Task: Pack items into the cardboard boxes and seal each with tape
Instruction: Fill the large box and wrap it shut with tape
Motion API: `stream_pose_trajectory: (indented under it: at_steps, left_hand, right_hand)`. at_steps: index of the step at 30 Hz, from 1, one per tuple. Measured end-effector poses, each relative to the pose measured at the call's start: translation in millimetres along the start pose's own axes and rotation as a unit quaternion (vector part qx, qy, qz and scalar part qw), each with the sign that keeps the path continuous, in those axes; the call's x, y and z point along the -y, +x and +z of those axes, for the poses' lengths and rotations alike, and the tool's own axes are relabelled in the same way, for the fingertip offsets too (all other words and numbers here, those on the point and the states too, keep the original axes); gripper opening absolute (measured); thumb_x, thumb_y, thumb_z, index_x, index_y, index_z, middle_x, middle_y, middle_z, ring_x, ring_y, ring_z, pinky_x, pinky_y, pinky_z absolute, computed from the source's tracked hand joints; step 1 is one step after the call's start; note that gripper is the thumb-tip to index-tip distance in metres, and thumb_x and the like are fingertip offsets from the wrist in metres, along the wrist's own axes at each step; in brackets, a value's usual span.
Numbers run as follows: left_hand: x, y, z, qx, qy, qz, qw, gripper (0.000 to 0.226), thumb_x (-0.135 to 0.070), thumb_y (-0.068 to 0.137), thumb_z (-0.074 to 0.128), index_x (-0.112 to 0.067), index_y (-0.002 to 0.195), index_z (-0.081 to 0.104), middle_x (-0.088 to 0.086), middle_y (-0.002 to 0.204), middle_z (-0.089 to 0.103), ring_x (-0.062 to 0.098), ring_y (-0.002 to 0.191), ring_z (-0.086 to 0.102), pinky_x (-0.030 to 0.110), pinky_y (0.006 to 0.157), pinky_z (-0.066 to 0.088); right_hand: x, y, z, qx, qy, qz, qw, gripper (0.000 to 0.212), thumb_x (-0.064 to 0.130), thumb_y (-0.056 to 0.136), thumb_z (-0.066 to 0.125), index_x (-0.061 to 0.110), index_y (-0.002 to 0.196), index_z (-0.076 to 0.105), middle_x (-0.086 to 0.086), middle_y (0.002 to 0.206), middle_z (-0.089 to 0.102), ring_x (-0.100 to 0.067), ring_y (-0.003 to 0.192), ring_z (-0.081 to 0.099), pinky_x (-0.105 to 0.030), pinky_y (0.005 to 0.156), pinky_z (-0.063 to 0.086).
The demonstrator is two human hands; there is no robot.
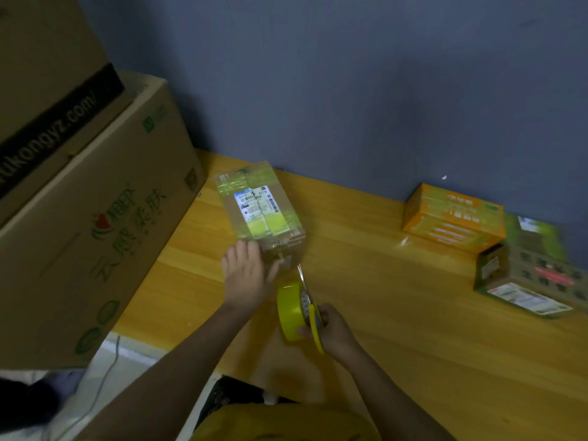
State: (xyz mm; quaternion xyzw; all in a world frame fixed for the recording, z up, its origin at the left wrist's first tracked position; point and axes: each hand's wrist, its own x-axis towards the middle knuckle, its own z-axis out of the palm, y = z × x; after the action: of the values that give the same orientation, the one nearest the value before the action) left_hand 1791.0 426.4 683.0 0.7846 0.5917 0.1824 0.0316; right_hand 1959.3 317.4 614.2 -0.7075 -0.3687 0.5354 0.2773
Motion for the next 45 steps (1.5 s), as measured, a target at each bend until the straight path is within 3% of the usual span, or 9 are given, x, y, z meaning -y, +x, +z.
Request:
stream_pose_trajectory:
  at_steps: [2, 6, 11, 15, 22, 28, 37, 41, 45]
  left_hand:
    - [-3, -20, 6, 0.118, -0.115, -0.113, 0.980, 0.047, -0.055, 0.088, 0.053, -0.008, 0.093, 0.052, 0.012, 0.091, 0.056, 0.031, 0.089, 0.055, 0.036, 0.071, 0.040]
    - [0, -30, 22, 0.355, -0.378, -0.277, 0.809, 0.063, -0.049, 0.084, 0.068, -0.003, 0.120, 0.044, 0.021, 0.110, 0.064, 0.032, 0.101, 0.062, 0.041, 0.083, 0.048]
    - [-5, -29, 25, 0.375, -0.420, -0.300, 0.770, 0.047, -0.030, 0.088, 0.068, -0.011, 0.119, 0.038, 0.018, 0.116, 0.060, 0.024, 0.090, 0.057, 0.036, 0.075, 0.048]
    - [-8, -30, 28, 0.375, -0.482, -0.326, 0.722, 0.044, -0.022, 0.089, 0.067, -0.011, 0.116, 0.034, 0.015, 0.113, 0.056, 0.017, 0.080, 0.059, 0.031, 0.067, 0.051]
    - [-8, -33, 37, 0.346, -0.506, -0.338, 0.714, 0.043, -0.010, 0.088, 0.067, -0.010, 0.113, 0.032, 0.014, 0.107, 0.056, 0.017, 0.079, 0.058, 0.016, 0.050, 0.050]
    - [-5, -32, 43, 0.342, -0.494, -0.338, 0.724, 0.044, -0.014, 0.087, 0.069, -0.010, 0.114, 0.035, 0.006, 0.087, 0.060, 0.011, 0.068, 0.057, 0.015, 0.047, 0.046]
    - [-8, -30, 42, 0.339, -0.494, -0.352, 0.719, 0.043, -0.013, 0.088, 0.067, -0.012, 0.114, 0.032, 0.003, 0.082, 0.057, 0.012, 0.067, 0.056, 0.019, 0.045, 0.048]
    - [-13, -28, 40, 0.367, -0.472, -0.334, 0.729, 0.052, -0.019, 0.086, 0.071, -0.016, 0.118, 0.030, 0.006, 0.087, 0.059, 0.019, 0.072, 0.062, 0.033, 0.060, 0.053]
    - [-22, -27, 36, 0.395, -0.440, -0.294, 0.751, 0.064, -0.026, 0.084, 0.074, -0.013, 0.130, 0.031, 0.017, 0.103, 0.063, 0.036, 0.096, 0.065, 0.050, 0.082, 0.054]
  right_hand:
    - [6, -2, 0, 0.000, -0.007, 0.002, 1.000, 0.042, 0.016, 0.070, 0.086, 0.025, 0.088, 0.049, 0.003, 0.091, 0.058, -0.019, 0.089, 0.059, -0.020, 0.060, 0.044]
    - [12, 1, -7, -0.009, -0.023, 0.005, 1.000, 0.034, 0.019, 0.074, 0.083, 0.024, 0.082, 0.050, 0.004, 0.082, 0.058, -0.014, 0.079, 0.057, -0.020, 0.060, 0.043]
    - [35, 3, -53, -0.058, -0.172, 0.022, 0.983, 0.033, 0.046, 0.089, 0.063, 0.016, 0.088, 0.051, -0.006, 0.079, 0.059, -0.023, 0.073, 0.058, -0.033, 0.062, 0.046]
    - [80, 9, -97, 0.092, -0.391, 0.048, 0.915, 0.033, 0.046, 0.099, 0.043, 0.017, 0.111, 0.036, -0.005, 0.090, 0.052, -0.022, 0.076, 0.049, -0.033, 0.061, 0.034]
    - [162, 51, -94, 0.198, -0.503, 0.045, 0.840, 0.016, 0.032, 0.099, 0.054, 0.022, 0.099, 0.041, 0.013, 0.077, 0.028, -0.003, 0.063, 0.031, -0.013, 0.045, 0.029]
    - [190, 79, -70, 0.259, -0.604, 0.021, 0.753, 0.044, 0.060, 0.079, 0.067, 0.025, 0.078, 0.041, 0.011, 0.079, 0.040, -0.015, 0.082, 0.044, -0.022, 0.054, 0.031]
    - [178, 83, -79, 0.226, -0.606, -0.061, 0.760, 0.048, 0.054, 0.073, 0.077, 0.021, 0.068, 0.042, 0.002, 0.070, 0.042, -0.016, 0.067, 0.039, -0.031, 0.057, 0.028]
    - [171, 74, -94, 0.264, -0.601, -0.013, 0.754, 0.053, 0.059, 0.077, 0.070, 0.018, 0.064, 0.041, 0.000, 0.063, 0.037, -0.018, 0.061, 0.034, -0.032, 0.056, 0.024]
    - [157, 60, -129, 0.221, -0.543, 0.011, 0.810, 0.053, 0.057, 0.080, 0.069, 0.018, 0.065, 0.037, 0.002, 0.063, 0.034, -0.017, 0.061, 0.031, -0.032, 0.059, 0.023]
